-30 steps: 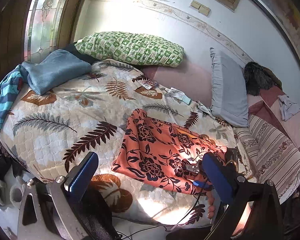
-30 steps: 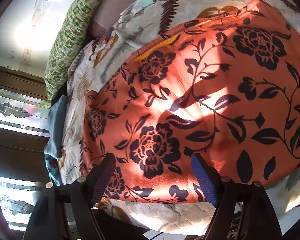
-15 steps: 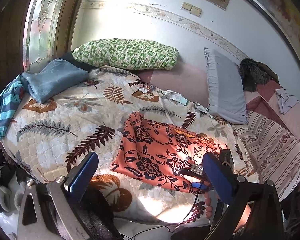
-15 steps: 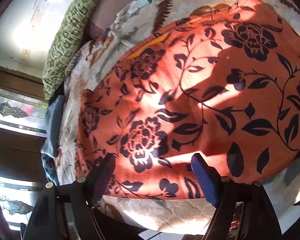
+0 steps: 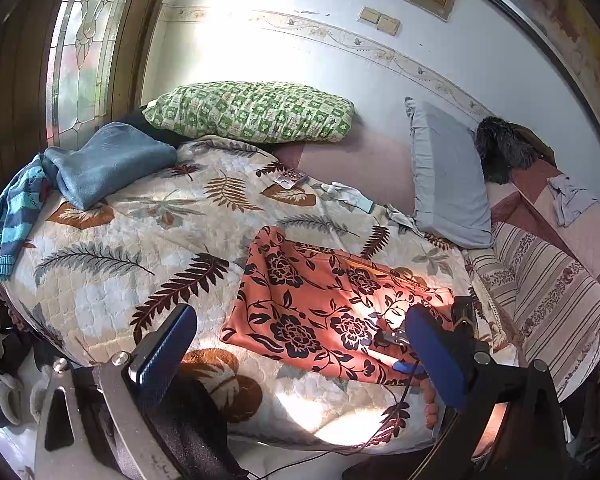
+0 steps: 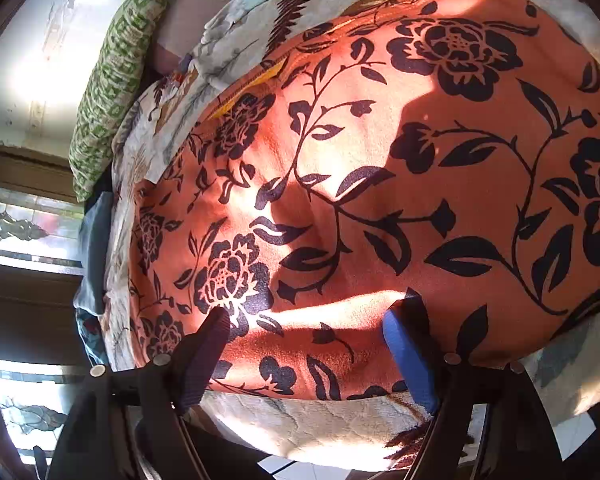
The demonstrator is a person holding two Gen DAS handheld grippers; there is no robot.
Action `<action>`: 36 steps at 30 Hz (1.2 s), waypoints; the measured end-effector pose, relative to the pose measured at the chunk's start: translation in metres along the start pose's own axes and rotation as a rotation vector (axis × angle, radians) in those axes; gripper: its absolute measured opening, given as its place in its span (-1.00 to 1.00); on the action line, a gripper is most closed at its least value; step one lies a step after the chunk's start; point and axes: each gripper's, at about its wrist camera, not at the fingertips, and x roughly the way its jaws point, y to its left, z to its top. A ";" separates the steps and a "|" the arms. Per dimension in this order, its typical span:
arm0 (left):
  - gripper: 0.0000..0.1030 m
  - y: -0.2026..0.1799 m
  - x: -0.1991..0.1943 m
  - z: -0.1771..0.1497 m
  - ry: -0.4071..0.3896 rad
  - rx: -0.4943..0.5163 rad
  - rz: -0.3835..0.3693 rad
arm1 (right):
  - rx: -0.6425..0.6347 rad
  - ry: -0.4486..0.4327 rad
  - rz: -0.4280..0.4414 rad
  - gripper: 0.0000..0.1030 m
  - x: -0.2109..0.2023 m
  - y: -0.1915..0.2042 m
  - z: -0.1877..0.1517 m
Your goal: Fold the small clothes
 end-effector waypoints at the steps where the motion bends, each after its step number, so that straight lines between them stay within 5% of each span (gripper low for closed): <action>1: 1.00 -0.002 -0.001 -0.001 -0.001 0.008 -0.007 | 0.005 0.004 0.004 0.59 -0.002 0.002 0.001; 6: 1.00 -0.008 -0.004 -0.001 -0.016 0.036 -0.012 | -0.029 -0.050 0.031 0.59 -0.016 0.013 0.004; 10: 1.00 -0.005 -0.002 -0.001 -0.015 0.030 -0.013 | -0.013 -0.030 -0.029 0.59 -0.007 -0.005 0.001; 20: 1.00 -0.011 0.024 -0.014 0.034 0.039 -0.011 | -0.028 -0.078 0.090 0.59 -0.023 0.011 0.012; 24: 1.00 -0.019 0.049 -0.025 0.098 0.061 -0.007 | 0.005 -0.031 0.022 0.60 -0.002 -0.017 0.017; 28: 1.00 -0.027 0.078 -0.036 0.159 0.085 -0.007 | 0.019 -0.030 0.153 0.60 -0.016 -0.027 0.020; 32: 1.00 -0.032 0.112 -0.044 0.226 0.083 -0.011 | -0.015 -0.138 0.158 0.63 -0.035 -0.047 0.026; 36: 1.00 -0.040 0.147 -0.052 0.299 0.116 -0.001 | 0.074 -0.090 0.287 0.62 -0.036 -0.076 0.033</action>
